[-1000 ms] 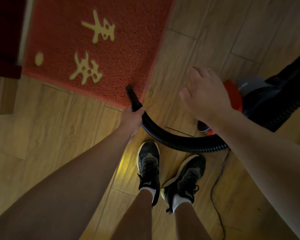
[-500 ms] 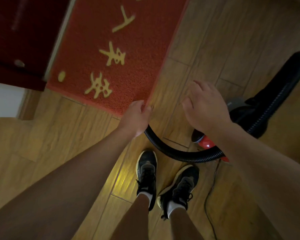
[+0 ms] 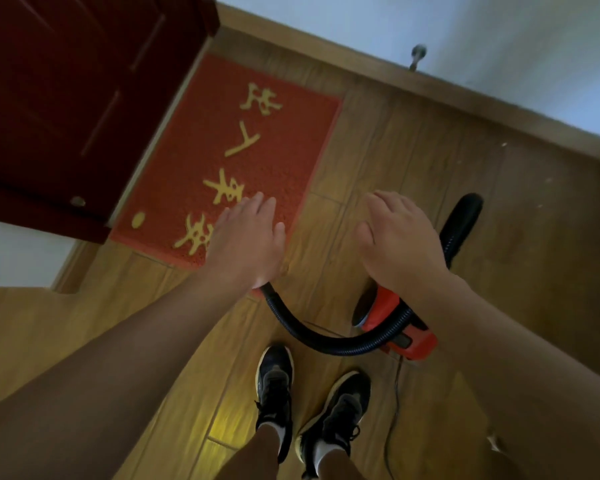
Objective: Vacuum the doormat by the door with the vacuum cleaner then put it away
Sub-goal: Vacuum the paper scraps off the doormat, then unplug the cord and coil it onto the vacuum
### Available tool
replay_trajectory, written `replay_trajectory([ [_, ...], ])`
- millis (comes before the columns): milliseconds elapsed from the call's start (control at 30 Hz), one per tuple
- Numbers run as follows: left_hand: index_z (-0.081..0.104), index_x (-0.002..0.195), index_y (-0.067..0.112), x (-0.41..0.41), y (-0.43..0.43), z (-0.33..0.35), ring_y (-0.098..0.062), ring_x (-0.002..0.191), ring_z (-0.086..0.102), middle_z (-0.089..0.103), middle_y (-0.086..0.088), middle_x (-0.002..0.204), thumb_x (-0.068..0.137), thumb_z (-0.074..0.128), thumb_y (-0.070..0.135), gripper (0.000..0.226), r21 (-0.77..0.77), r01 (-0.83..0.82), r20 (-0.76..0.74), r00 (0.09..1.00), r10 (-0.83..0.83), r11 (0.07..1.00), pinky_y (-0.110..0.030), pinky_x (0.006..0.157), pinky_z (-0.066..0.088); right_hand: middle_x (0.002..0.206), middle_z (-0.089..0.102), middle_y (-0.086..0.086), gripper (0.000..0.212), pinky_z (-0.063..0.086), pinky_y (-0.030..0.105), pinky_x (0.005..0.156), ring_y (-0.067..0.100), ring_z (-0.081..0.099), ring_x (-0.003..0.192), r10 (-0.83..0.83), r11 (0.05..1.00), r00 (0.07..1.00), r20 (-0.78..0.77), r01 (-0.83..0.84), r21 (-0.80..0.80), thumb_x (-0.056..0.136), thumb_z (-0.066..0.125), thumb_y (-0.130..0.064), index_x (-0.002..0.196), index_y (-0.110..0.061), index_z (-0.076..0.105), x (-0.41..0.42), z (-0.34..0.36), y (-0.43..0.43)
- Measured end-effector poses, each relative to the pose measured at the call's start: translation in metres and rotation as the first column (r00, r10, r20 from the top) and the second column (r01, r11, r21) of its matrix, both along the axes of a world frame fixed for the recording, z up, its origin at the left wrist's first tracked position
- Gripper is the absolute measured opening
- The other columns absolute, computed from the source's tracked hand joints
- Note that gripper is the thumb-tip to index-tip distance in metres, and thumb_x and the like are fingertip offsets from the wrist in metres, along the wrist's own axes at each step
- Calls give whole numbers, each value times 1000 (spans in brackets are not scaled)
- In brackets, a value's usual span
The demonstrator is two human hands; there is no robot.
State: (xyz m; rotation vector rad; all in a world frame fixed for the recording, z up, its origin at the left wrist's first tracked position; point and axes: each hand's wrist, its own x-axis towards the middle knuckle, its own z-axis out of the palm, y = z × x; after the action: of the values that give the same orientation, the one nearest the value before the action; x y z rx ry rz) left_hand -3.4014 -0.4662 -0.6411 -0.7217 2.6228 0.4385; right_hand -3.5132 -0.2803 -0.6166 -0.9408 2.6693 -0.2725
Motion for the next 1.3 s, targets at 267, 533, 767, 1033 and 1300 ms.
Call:
replay_trajectory([
  [267,23,163,17,-24,9,101,-21,158,16,21,-3,170,110,26,37,56,-92,64,-138,987,-76,994,-43,129,12,149,49,13,42,25,42,120,29,38,143,-7,999,996,-87,3,-43,103,40,-24,138,-4,53,-17,89,21],
  [533,30,160,17,-58,15,211,-22,156,23,28,-3,168,109,29,37,55,-152,123,-268,950,-160,981,-45,128,17,137,56,12,38,31,41,112,28,47,129,-56,998,987,-149,50,-44,104,38,-26,130,-5,55,-37,209,43],
  [767,38,156,11,-78,22,319,-24,152,30,36,-8,164,109,31,35,53,-192,161,-370,902,-223,968,-45,124,22,146,51,11,46,31,38,114,26,44,135,-83,994,971,-226,66,-82,105,36,-28,145,-7,46,-40,314,52],
  [1033,36,157,11,-75,30,444,-26,151,31,32,-9,166,110,31,36,53,-206,193,-398,879,-262,959,-43,124,24,153,43,7,49,26,34,118,23,37,141,-139,988,956,-259,115,-106,107,31,-32,151,-10,37,-19,429,65],
  [1300,28,161,14,-65,49,542,-23,156,24,24,-7,169,111,28,38,56,-215,203,-438,854,-280,955,-42,127,19,158,38,6,52,21,34,120,23,33,145,-160,984,945,-284,131,-117,107,29,-33,154,-11,32,-2,516,83],
])
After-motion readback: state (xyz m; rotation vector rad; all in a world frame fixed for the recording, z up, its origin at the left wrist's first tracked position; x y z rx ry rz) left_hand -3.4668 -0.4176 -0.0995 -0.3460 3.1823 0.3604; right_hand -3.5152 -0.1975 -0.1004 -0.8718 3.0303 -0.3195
